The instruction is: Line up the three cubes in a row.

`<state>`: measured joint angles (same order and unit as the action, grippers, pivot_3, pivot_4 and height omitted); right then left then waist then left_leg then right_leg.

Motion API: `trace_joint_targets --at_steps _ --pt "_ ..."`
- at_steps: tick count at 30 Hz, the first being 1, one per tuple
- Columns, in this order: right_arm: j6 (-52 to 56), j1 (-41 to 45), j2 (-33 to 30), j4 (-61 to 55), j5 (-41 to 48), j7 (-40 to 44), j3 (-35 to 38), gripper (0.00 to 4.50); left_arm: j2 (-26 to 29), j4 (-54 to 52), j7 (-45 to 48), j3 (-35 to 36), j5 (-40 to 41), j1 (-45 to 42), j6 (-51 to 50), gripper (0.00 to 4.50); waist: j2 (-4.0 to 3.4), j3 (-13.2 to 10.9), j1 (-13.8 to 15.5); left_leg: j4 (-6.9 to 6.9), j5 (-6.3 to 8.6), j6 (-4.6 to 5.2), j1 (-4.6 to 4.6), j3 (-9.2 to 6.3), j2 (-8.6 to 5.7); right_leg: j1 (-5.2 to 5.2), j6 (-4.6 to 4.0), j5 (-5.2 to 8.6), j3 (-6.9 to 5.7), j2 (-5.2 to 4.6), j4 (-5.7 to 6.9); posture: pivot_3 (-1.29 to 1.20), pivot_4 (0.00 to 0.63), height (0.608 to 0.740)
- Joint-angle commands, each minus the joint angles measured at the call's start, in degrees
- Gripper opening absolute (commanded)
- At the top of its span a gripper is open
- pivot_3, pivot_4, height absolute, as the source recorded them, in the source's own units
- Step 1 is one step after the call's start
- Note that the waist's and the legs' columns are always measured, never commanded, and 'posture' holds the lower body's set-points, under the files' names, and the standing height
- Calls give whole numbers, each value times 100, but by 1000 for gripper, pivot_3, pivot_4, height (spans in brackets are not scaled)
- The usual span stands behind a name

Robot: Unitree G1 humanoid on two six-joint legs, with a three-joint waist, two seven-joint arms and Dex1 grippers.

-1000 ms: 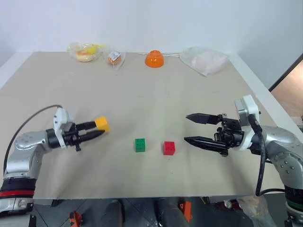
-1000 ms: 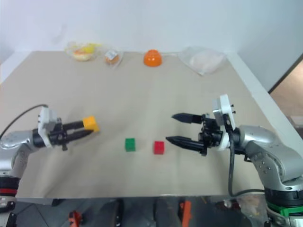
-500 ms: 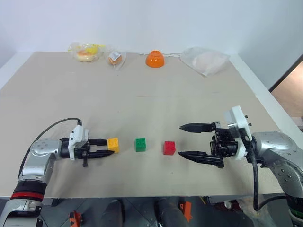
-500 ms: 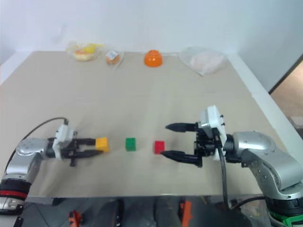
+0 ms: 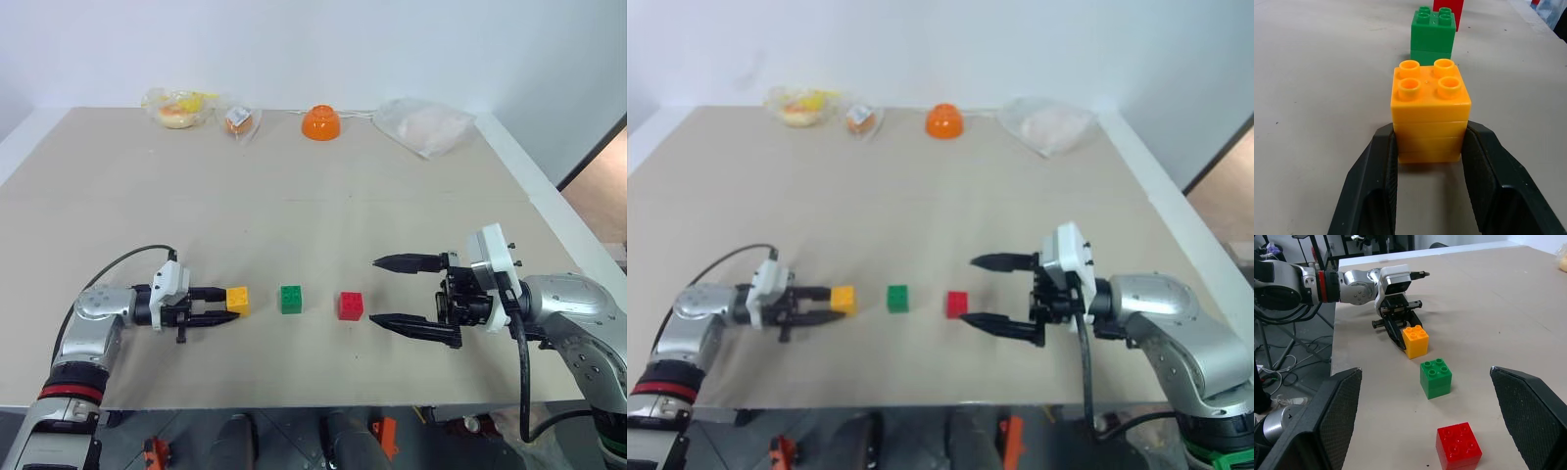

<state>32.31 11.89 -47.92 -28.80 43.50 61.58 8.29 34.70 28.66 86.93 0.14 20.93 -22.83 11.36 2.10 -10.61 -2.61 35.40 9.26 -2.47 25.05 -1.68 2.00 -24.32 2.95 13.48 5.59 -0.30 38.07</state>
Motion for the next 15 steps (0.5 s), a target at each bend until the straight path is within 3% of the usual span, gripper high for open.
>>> trace_joint_targets --at_steps 1,15 --pt "-97 73 4 -84 -12 -5 13 4358 -8 153 105 18 -49 -138 199 1274 0 0 0 1 0 0 0 0 0 0 1 -1 0 0 0 0 150 740" --pt "-117 86 -36 -47 -35 13 9 4358 -49 841 139 27 -145 -406 662 1274 0 0 -2 8 -7 10 -4 1 4 4 -1 -18 1 5 2 0 150 740"
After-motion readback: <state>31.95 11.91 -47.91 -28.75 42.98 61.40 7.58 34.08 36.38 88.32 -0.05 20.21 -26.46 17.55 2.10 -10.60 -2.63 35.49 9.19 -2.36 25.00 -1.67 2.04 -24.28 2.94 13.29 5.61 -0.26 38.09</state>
